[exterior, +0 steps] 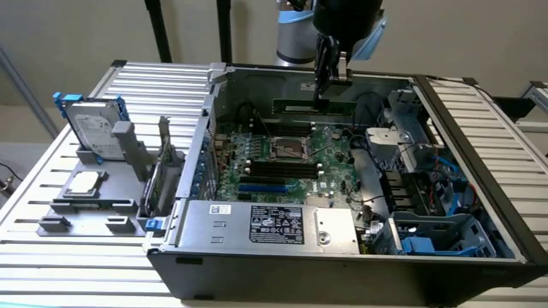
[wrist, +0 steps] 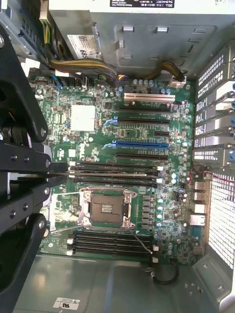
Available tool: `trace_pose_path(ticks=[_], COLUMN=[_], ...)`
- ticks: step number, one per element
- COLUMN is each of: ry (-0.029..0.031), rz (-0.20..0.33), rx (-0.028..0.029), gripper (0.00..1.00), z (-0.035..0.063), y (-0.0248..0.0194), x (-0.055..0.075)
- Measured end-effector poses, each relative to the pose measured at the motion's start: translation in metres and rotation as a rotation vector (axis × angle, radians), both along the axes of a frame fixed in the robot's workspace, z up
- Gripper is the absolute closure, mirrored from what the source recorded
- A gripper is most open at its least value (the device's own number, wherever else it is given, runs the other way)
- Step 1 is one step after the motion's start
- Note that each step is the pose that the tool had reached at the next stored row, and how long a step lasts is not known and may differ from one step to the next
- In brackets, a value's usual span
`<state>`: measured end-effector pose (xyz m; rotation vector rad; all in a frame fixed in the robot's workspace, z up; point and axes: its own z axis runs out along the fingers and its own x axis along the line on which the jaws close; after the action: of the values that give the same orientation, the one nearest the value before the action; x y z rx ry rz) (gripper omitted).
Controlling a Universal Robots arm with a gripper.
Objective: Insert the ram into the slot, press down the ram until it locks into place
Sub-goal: 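Insert the ram into the slot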
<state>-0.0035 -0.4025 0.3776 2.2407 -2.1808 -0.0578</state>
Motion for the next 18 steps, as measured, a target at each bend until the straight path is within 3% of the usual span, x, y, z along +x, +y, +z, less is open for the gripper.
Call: trace_pose_path(ticks=[5,18], ry=[0.0000,0.0000], rz=[0.000,0.000], rx=[-0.0012,-0.0071], gripper=[0.87,0.87], z=[-0.0044,-0.0278], y=[0.0000,0.0000], x=[-0.005,-0.023])
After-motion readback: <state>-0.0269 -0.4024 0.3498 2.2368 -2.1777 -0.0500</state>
